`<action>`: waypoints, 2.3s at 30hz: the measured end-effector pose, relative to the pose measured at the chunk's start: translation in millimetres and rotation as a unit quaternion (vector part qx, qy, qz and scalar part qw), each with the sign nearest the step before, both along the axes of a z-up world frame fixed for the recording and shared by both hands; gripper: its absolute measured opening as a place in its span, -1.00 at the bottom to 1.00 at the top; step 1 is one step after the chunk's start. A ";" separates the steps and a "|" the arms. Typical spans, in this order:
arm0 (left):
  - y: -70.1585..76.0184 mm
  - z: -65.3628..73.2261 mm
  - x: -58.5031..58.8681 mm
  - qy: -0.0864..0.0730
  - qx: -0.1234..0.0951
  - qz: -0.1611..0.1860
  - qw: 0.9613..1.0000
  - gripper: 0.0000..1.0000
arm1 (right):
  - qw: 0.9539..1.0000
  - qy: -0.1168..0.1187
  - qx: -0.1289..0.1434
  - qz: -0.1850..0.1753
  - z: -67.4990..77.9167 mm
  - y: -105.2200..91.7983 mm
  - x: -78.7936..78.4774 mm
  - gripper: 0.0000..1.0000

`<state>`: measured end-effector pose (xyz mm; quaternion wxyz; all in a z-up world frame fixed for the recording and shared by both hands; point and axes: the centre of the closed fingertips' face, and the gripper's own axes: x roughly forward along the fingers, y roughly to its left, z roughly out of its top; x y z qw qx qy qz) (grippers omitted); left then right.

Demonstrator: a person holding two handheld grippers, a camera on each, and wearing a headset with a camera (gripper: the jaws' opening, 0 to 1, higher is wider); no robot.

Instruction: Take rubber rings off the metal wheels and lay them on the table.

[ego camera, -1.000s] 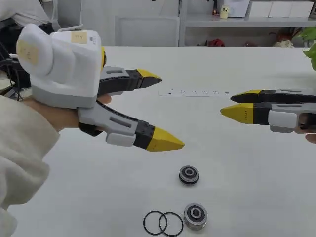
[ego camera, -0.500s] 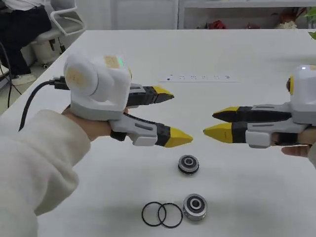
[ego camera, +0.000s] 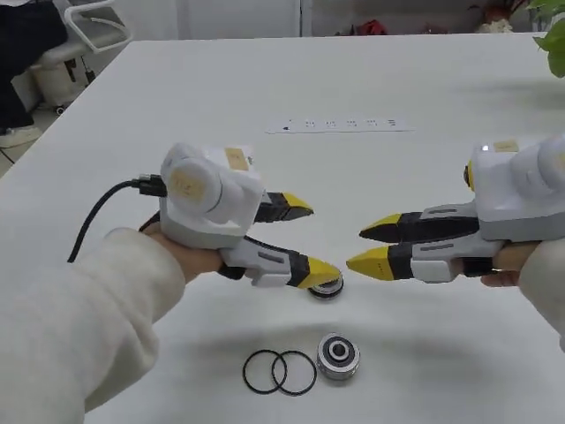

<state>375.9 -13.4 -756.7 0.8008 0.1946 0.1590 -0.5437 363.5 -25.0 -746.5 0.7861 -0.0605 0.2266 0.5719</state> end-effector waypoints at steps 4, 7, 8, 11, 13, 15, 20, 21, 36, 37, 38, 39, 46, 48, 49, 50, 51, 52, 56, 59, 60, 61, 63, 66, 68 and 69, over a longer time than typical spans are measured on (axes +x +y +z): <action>0.2 -12.5 -2.9 0.006 0.006 -0.005 1.000 -0.19 | 1.000 0.006 -0.007 -0.004 -4.4 -3.4 -0.3 -0.38; 0.9 -19.3 -2.5 0.016 0.005 0.000 1.000 -0.30 | 1.000 0.008 -0.006 -0.005 -4.8 -4.6 -0.2 -0.38; 1.3 -21.5 -2.9 0.020 0.007 0.002 1.000 -0.37 | 1.000 0.008 -0.007 -0.006 -5.0 -4.9 -0.2 -0.38; 2.8 -26.6 -2.7 0.026 0.008 0.004 1.000 -0.50 | 1.000 0.009 -0.008 -0.007 -5.4 -6.1 0.1 -0.38; 1.8 -27.2 -3.4 0.032 0.003 0.005 0.999 -0.51 | 1.000 0.010 -0.009 -0.008 -6.6 -7.0 0.4 -0.39; 0.9 -28.2 -3.6 0.035 0.003 0.006 0.999 -0.55 | 1.000 0.011 -0.015 -0.010 -9.1 -8.4 0.8 -0.40; 0.4 -34.8 -6.3 0.044 0.013 0.005 0.999 -0.61 | 1.000 0.011 -0.017 -0.008 -10.1 -7.5 -0.1 -0.41; -0.3 -33.9 -5.5 0.050 0.004 0.008 0.999 -0.62 | 1.000 0.012 -0.017 -0.007 -10.7 -6.9 -0.3 -0.41; 1.6 -34.5 -11.6 0.063 0.005 0.015 0.998 -0.72 | 0.998 0.012 -0.060 0.013 -39.7 0.9 -10.9 -0.49; 1.6 -34.5 -12.5 0.062 0.005 0.013 0.998 -0.72 | 0.998 0.011 -0.066 0.013 -42.8 0.9 -11.3 -0.49; 1.3 -34.5 -13.9 0.063 0.004 0.011 0.998 -0.72 | 0.997 0.011 -0.073 0.014 -45.8 0.6 -11.8 -0.50; 1.1 -34.6 -14.8 0.063 0.004 0.011 0.998 -0.72 | 0.997 0.010 -0.077 0.015 -49.3 0.8 -11.4 -0.50; -1.8 -35.0 -23.3 0.066 0.002 -0.006 0.998 -0.72 | 0.995 -0.001 -0.091 0.027 -58.0 6.5 -15.8 -0.51; -2.3 -35.1 -24.4 0.067 0.001 -0.007 0.998 -0.72 | 0.996 -0.003 -0.090 0.029 -57.3 7.6 -15.9 -0.51; -2.5 -35.1 -24.8 0.067 0.001 -0.008 0.998 -0.72 | 0.996 -0.004 -0.088 0.029 -57.1 8.7 -15.5 -0.50; -2.6 -35.2 -25.0 0.067 0.001 -0.009 0.998 -0.72 | 0.996 -0.005 -0.088 0.029 -57.4 9.5 -15.3 -0.50; -2.9 -35.2 -25.5 0.067 0.001 -0.009 0.998 -0.72 | 0.996 -0.007 -0.090 0.029 -58.7 10.7 -15.8 -0.49; -3.1 -35.2 -25.8 0.068 0.001 -0.010 0.998 -0.72 | 0.995 -0.010 -0.092 0.030 -59.8 10.8 -15.7 -0.50; -3.3 -35.2 -26.2 0.068 0.000 -0.010 0.998 -0.72 | 0.996 -0.008 -0.086 0.032 -59.8 12.1 -15.8 -0.52; -3.3 -35.5 -26.1 0.068 -0.001 -0.010 0.998 -0.72 | 0.996 -0.006 -0.086 0.033 -60.0 12.2 -17.1 -0.55; -3.3 -35.4 -26.1 0.068 -0.001 -0.010 0.998 -0.72 | 0.996 -0.005 -0.085 0.033 -59.9 11.7 -17.0 -0.55; -3.2 -35.5 -26.1 0.068 -0.001 -0.010 0.998 -0.72 | 0.996 -0.004 -0.086 0.033 -59.8 11.4 -17.0 -0.56; -3.2 -35.5 -26.0 0.068 -0.002 -0.009 0.998 -0.72 | 0.996 -0.001 -0.085 0.033 -59.5 9.7 -16.7 -0.58; -3.3 -35.2 -26.1 0.067 -0.004 -0.007 0.998 -0.72 | 0.996 0.003 -0.085 0.035 -59.1 7.5 -17.5 -0.64; -3.4 -35.3 -26.0 0.067 -0.004 -0.007 0.998 -0.72 | 0.996 0.005 -0.085 0.035 -59.1 6.7 -17.7 -0.68; -3.4 -35.4 -25.9 0.067 -0.004 -0.007 0.998 -0.72 | 0.996 0.004 -0.085 0.036 -59.4 6.1 -17.7 -0.69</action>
